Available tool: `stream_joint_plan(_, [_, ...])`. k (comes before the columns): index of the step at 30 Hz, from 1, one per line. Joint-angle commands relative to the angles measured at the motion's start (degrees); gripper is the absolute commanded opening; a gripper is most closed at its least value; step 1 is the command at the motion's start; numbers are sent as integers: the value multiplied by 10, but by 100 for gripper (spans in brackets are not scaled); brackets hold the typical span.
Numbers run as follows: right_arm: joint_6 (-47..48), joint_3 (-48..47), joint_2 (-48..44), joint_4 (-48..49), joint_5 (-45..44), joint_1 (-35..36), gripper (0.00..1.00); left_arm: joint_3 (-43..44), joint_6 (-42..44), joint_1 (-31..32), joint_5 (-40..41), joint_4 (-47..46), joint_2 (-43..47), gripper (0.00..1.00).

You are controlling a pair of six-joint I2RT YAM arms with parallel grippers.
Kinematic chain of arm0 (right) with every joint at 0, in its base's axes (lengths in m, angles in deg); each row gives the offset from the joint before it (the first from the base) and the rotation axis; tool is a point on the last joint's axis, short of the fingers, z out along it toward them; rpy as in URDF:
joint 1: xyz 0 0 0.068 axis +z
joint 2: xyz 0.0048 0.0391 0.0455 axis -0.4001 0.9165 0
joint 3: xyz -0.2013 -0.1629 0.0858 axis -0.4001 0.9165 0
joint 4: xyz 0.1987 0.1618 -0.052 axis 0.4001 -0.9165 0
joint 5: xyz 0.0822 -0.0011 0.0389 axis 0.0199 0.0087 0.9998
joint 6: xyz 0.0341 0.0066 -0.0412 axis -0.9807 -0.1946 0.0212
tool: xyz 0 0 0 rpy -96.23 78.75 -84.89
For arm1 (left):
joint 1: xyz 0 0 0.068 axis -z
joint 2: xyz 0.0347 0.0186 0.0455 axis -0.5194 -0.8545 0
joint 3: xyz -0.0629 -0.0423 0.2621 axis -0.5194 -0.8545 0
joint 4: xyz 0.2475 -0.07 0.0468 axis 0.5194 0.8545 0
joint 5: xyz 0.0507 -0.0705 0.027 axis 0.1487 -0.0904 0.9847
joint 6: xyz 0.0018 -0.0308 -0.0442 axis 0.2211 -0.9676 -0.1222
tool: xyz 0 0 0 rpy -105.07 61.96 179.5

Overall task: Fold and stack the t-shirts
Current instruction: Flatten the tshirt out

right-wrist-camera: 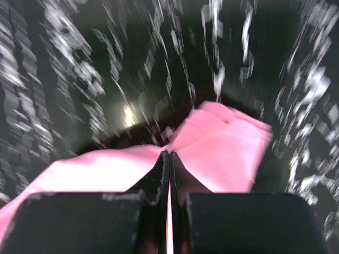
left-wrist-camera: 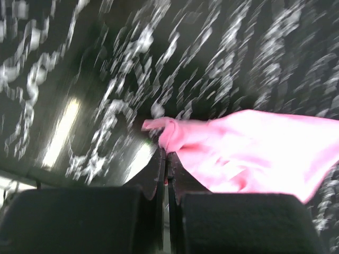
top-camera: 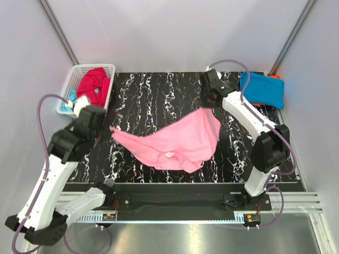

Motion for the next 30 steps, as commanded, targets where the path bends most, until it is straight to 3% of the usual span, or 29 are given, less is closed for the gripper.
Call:
stream_joint_plan(1, [52,-97,-31,-49,-49,-17,0,125,75,-17,49,-56,-52,0])
stream_joint_plan(7, [86,-163,-76,-78,-95,-51,0,251,125,-86,41,-74,-120,0])
stream_joint_plan(13, [31,-56,-194,-97,-133,-57,0,277,141,-103,85,-69,-84,0])
stream_joint_plan(16, [-23,64,-262,-105,-92,-57,0,242,131,-104,51,-65,-51,0])
stream_joint_plan(18, [-50,106,-291,-110,-56,-57,31,185,111,-104,20,-66,-31,0])
stream_joint_plan(19, [-68,123,-318,-111,-52,-57,58,164,106,-103,-14,-69,-16,0])
stream_joint_plan(20, [-75,149,-331,-112,-53,-57,76,143,102,-104,-30,-71,-9,0])
stream_joint_plan(25, [-66,163,-353,-95,-77,-56,100,10,86,-103,-119,-113,27,0])
stream_joint_plan(30, [-37,180,-299,-20,9,-56,100,-48,74,-103,-151,-119,53,0])
